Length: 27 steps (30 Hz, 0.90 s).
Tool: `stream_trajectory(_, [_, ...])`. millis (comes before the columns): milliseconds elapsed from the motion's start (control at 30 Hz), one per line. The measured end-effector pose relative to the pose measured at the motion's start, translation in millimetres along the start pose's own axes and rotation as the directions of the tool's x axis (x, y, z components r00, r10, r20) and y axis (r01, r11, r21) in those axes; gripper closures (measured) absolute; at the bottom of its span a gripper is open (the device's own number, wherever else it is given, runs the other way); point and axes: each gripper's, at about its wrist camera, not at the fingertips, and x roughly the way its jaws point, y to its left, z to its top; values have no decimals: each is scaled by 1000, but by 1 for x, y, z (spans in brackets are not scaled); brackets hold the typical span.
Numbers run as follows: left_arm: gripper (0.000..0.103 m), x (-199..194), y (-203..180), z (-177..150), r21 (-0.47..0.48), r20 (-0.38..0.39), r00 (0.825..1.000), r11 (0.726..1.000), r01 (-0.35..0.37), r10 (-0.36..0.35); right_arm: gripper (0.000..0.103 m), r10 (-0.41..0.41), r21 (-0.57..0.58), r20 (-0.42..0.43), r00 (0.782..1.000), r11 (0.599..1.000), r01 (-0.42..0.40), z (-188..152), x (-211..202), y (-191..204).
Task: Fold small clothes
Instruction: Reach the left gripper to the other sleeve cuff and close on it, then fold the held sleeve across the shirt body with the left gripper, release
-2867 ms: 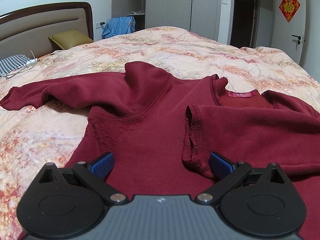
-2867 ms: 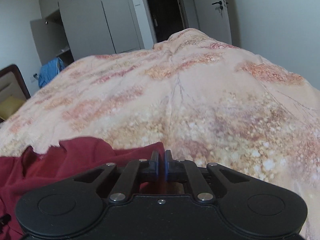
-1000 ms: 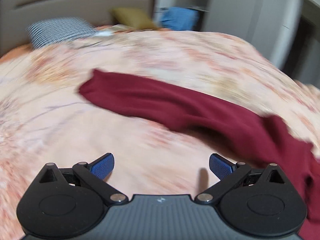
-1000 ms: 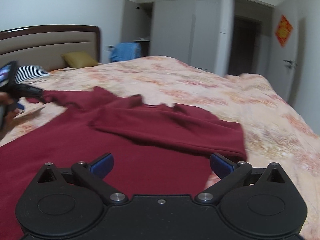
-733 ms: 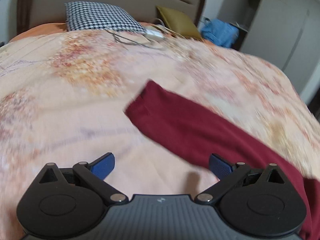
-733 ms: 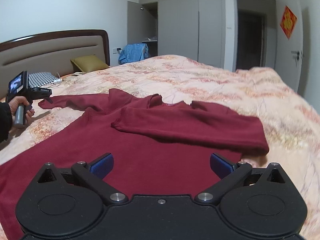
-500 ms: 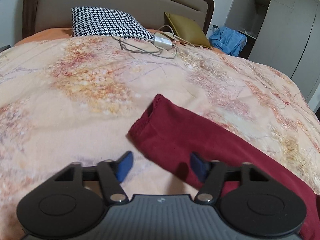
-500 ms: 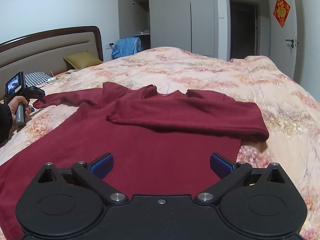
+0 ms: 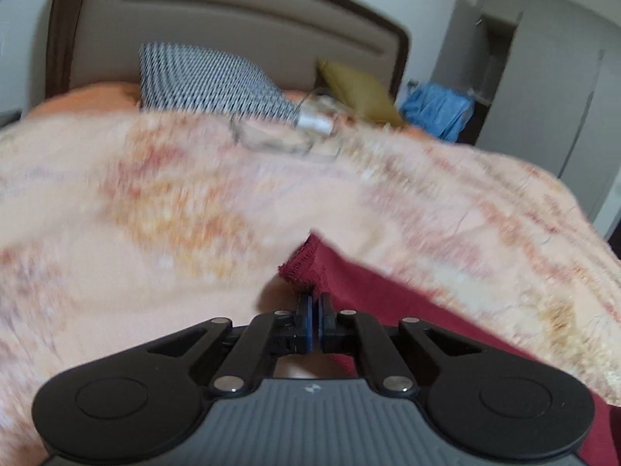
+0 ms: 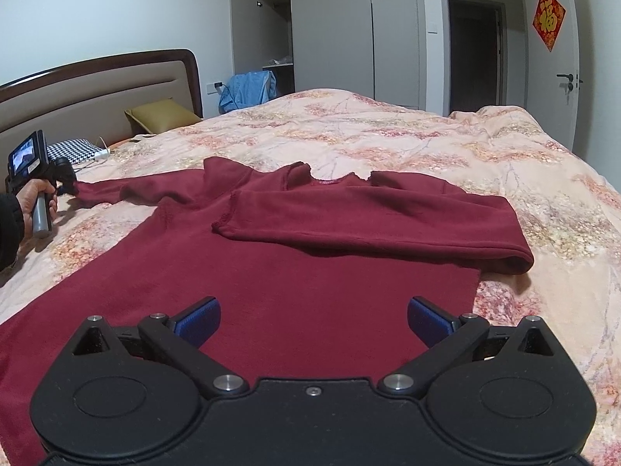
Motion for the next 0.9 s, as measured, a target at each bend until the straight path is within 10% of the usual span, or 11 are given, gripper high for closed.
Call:
stream_trajectory(200, [101, -51, -44, 21, 151, 128, 985, 984, 95, -115, 1, 9, 14, 21, 1000, 1000, -9, 2, -6, 0])
stream_trajectory(333, [101, -105, -103, 29, 281, 182, 945, 935, 216, -273, 1, 7, 12, 44, 999, 1000, -7, 4, -13, -2])
stream_trajectory(600, [101, -214, -224, -13, 535, 102, 799, 710, 459, -593, 1, -47, 4, 65, 997, 999, 47, 7, -26, -13])
stream_trajectory(900, [101, -225, -288, -156, 598, -216, 714, 488, 636, -666, 1, -147, -4, 27, 989, 989, 147, -8, -39, -34])
